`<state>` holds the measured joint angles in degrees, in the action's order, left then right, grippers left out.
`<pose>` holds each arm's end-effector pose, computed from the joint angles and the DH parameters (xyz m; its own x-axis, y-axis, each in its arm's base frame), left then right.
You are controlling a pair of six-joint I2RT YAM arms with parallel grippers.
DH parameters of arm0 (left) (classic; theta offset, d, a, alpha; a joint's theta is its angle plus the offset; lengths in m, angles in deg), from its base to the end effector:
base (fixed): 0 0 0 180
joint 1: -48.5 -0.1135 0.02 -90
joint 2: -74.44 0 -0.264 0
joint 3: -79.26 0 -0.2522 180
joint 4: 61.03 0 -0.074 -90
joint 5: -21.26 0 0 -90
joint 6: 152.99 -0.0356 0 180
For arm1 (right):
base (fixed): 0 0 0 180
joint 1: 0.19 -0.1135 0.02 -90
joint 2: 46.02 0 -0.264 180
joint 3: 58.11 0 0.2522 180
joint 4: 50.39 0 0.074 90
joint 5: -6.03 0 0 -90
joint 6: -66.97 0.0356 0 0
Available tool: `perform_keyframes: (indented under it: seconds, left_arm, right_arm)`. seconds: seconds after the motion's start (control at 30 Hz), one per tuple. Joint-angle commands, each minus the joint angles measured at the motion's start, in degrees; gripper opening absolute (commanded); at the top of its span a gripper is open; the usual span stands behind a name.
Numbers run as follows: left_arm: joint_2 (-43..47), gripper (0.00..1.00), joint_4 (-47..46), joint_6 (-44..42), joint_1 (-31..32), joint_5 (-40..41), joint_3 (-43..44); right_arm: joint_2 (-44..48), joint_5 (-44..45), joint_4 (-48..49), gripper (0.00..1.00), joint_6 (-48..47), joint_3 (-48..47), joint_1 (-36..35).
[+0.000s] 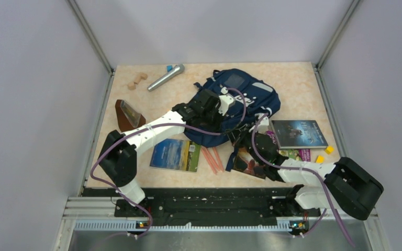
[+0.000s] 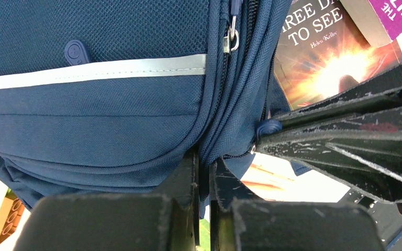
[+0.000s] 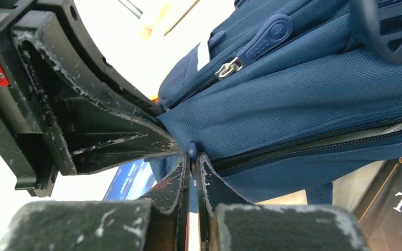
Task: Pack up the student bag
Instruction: Unzip the student bag at the center of the board.
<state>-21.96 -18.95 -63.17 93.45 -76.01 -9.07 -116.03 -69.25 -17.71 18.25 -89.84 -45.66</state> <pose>0.2626 -0.2685 0.2754 -0.5136 0.5171 -0.6847 0.7637 0.6392 -0.0901 0.1717 0.1616 0.1948 -0.3893 0.5141 -0.7643 -0.3397 0.6911 0.6380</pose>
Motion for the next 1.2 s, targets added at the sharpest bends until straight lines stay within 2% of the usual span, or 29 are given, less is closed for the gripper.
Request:
perform_keyframes:
  seconds: [0.0, 0.23, 0.3, 0.5, 0.63, 0.73, 0.83, 1.0, 1.17]
  left_arm:
    - [2.2, 0.0, -5.2, 2.7, 0.2, -1.1, 1.9]
    - [3.2, 0.0, -5.8, 2.4, 0.1, -1.2, 1.6]
    - [4.0, 0.06, -5.9, 2.0, 0.1, -0.2, 1.4]
    - [7.9, 0.53, -7.2, -0.4, 0.1, 5.5, 0.1]
    - [11.3, 0.67, -7.4, -3.6, 0.1, 10.8, -0.2]
    - [14.5, 0.7, -6.4, -5.6, 0.1, 12.4, -0.4]
    - [17.8, 0.71, -4.4, -8.8, 0.1, 10.4, -2.0]
    - [21.8, 0.72, -3.1, -13.6, 0.1, 9.3, -9.2]
    - [20.7, 0.72, -5.9, -17.3, 0.1, 7.6, -16.4]
  right_arm:
    - [-1.0, 1.5, 2.2, 0.0, -2.2, -3.0, -3.2]
    - [-0.8, 5.7, -0.1, 0.0, -3.5, -3.2, -3.7]
    - [0.5, 7.4, -1.9, 0.0, -4.2, -3.4, -3.7]
    - [4.6, 11.1, -7.0, 0.0, -6.8, -3.7, -2.8]
    - [6.6, 9.5, -8.8, 0.0, -6.5, -3.3, 0.5]
    - [7.6, 7.7, -9.8, 0.0, -6.6, -3.2, 2.4]
    - [8.6, 6.8, -11.3, 0.0, -6.8, -3.2, 4.1]
    - [11.3, 7.6, -12.8, 0.0, -7.8, -3.0, 4.9]
    - [13.2, 7.1, -13.7, 0.0, -8.0, -2.9, 5.0]
